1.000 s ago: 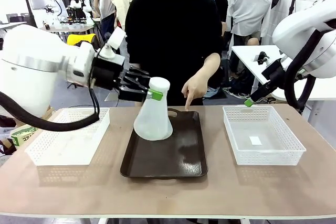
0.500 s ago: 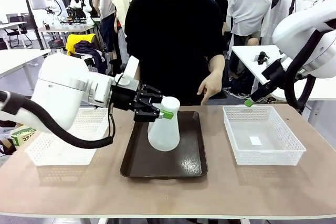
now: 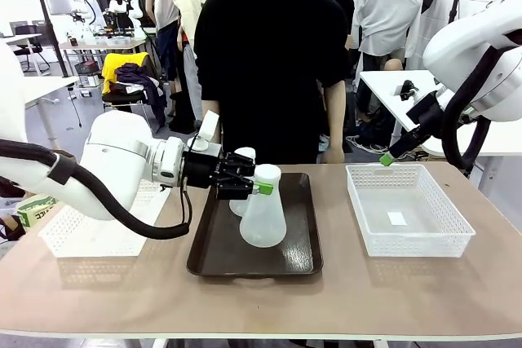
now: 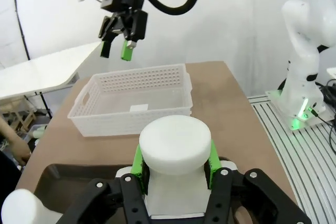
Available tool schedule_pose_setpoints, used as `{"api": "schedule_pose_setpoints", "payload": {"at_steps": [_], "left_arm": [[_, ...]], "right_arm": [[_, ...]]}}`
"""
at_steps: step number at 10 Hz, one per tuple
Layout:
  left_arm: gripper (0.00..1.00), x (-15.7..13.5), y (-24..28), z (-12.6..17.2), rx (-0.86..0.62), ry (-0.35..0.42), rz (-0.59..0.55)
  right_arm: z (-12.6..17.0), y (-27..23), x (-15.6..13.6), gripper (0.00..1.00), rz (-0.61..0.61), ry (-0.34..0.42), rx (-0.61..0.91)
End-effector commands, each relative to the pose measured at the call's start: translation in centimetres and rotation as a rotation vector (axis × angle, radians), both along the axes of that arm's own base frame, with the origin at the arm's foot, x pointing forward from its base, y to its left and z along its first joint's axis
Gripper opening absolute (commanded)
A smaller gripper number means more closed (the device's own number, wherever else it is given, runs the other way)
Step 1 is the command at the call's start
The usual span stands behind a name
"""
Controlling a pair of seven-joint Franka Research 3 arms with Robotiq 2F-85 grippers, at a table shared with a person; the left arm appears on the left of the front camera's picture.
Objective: Prepare the laboratory tools.
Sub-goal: Place the picked Big flask upright in the Handle tray as directed by the person.
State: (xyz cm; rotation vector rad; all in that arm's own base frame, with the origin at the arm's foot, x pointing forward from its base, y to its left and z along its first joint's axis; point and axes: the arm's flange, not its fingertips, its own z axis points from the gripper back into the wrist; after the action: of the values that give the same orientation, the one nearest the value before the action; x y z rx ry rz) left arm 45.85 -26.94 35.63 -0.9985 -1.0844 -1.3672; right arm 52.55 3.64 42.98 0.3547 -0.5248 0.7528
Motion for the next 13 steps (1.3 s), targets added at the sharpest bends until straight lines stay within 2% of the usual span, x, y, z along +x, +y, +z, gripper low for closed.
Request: {"api": "schedule_pose_setpoints", "payload": {"at_steps": [1,5,10,11,13], "left_arm": [[0.0,0.7,0.4,-0.6,-0.037,-0.005,0.058],[0.0,0.8,1.2,-1.2,-0.025,0.029,0.059],[0.96,0.6,1.5,-1.6,0.015,0.021,0.041],[1.0,0.5,1.6,-1.6,0.019,0.023,0.043],[1.0,0.3,1.9,-1.6,0.027,0.029,0.052]], "right_arm": [[-0.1,-0.1,0.0,1.0,0.002,0.003,-0.011],[-0.1,-0.1,0.0,1.0,0.002,0.003,-0.011],[-0.1,-0.1,0.0,1.0,0.002,0.003,-0.011],[-0.1,-0.1,0.0,1.0,0.002,0.003,-0.011],[-0.1,-0.1,0.0,1.0,0.002,0.003,-0.011]]}}
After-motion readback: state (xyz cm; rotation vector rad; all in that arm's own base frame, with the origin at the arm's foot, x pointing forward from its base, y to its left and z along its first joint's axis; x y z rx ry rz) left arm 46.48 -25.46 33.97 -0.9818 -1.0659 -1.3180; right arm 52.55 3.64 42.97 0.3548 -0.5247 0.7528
